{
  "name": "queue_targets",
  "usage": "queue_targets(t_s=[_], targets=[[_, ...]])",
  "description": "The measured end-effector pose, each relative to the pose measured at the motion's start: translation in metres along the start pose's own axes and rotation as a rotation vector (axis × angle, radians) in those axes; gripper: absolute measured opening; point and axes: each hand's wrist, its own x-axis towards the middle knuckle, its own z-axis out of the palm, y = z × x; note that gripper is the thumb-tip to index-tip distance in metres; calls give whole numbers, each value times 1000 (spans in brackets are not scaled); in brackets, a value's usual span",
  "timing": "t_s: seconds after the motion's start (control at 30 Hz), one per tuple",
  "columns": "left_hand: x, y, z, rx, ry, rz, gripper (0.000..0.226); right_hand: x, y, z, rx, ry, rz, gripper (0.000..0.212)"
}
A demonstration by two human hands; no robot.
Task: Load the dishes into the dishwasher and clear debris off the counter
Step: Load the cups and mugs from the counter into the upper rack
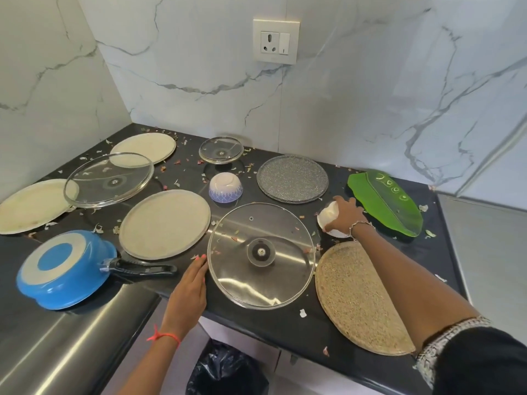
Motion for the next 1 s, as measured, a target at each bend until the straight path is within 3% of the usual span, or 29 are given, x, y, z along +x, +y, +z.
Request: queue_targets(t_s=[0.53,1.0], targets=[[-34,26,-35,183,-121,-34,59,-104,12,-28,29,131,-128,100],[-179,53,-39,176,-265,-34,77,-255,51,10,-48,143,-128,99]])
